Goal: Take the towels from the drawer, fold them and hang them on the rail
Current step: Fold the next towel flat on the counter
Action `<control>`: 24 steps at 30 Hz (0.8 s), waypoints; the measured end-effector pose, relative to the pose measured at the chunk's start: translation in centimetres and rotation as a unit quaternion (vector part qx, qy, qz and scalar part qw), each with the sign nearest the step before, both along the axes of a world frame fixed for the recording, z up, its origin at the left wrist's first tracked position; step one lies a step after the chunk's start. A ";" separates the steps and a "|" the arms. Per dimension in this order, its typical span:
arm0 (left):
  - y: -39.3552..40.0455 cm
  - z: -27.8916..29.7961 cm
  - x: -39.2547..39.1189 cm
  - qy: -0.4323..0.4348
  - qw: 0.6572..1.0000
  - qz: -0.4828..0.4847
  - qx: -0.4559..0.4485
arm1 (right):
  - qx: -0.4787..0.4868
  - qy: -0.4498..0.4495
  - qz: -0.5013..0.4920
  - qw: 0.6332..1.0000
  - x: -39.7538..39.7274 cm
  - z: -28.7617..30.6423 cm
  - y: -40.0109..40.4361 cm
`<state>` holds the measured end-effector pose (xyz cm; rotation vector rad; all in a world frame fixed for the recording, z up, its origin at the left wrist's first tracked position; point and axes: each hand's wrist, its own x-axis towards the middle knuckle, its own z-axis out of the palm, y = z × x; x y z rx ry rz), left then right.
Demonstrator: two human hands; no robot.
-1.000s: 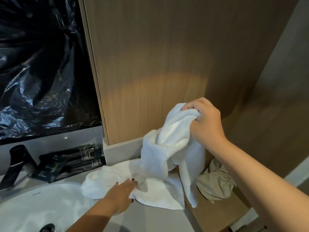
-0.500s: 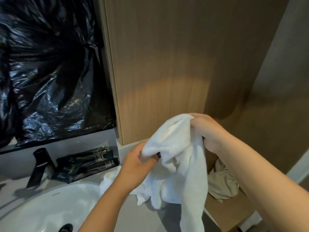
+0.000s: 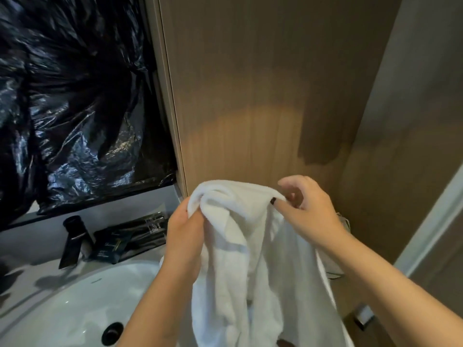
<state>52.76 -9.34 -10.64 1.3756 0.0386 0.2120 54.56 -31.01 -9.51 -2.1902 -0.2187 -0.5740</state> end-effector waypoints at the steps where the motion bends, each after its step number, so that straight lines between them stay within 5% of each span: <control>1: -0.1 0.1 -0.4 0.003 1.000 -0.001 -0.007 | 0.002 -0.037 0.011 0.999 -0.7 -0.2 0.4; 3: -0.6 0.3 -1.4 0.007 1.000 0.006 -0.017 | 0.022 -0.053 0.060 0.997 -2.2 -1.2 1.1; 8: -2.4 0.2 -4.6 0.018 0.999 0.014 -0.034 | 0.116 0.076 0.221 0.965 -6.2 -4.8 2.1; 12: -5.5 0.0 -7.8 0.056 0.998 -0.007 -0.027 | 0.107 0.007 0.282 0.953 -8.9 -5.1 -0.4; 24: -14.8 -2.8 -18.6 0.142 0.987 -0.034 -0.074 | 0.090 0.044 0.224 0.969 -17.4 -5.2 -9.2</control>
